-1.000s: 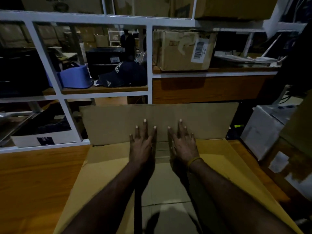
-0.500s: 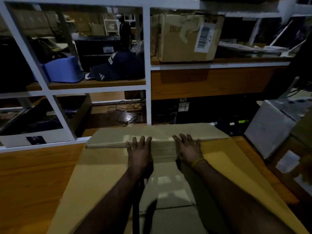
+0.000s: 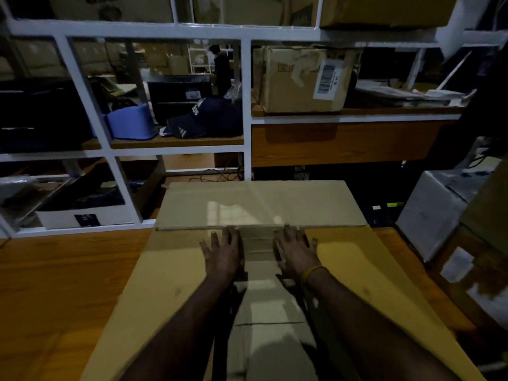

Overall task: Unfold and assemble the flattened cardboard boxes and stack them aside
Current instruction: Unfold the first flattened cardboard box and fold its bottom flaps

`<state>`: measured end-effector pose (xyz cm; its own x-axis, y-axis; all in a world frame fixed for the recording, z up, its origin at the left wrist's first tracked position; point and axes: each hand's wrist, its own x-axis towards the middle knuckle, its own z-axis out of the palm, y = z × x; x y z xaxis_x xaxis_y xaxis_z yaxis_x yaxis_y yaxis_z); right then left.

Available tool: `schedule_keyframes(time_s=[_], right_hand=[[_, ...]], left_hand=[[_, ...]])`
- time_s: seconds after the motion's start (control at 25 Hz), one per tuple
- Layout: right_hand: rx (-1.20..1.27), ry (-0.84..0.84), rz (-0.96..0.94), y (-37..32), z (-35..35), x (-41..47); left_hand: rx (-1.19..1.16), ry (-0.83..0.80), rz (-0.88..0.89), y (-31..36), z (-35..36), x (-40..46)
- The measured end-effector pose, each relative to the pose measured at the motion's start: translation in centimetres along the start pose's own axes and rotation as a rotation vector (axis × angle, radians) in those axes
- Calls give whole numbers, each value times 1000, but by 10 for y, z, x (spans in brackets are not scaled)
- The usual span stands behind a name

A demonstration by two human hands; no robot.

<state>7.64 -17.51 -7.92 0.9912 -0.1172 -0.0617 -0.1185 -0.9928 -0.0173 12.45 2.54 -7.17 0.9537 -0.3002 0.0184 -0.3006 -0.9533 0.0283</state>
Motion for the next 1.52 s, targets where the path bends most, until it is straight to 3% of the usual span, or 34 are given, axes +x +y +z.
schedule_keyframes(time_s=[0.12,0.28,0.48,0.96,1.24,1.4,1.52], right_hand=[[143,72,-169,-30,-2,-38],[229,66,-330,-68,2,-88],[238,85,-482,-104,-3,-140],[134,215,-642,-176,-62,-165],[41,186,-758,-248,-72,-137],[-75,12,-774,-278,-56,-124],[-87,-18,-777,-288,-38,-113]], left_hand=[[-15,-16,-115,3,-6,-69],[-2,7,-137,3,-24,-166],[74,148,-141,3,-44,-267],[-125,566,-71,-25,-91,-330],[124,398,-275,-94,-75,-321],[132,255,-354,-121,-52,-308],[77,208,-418,-136,-41,-299]])
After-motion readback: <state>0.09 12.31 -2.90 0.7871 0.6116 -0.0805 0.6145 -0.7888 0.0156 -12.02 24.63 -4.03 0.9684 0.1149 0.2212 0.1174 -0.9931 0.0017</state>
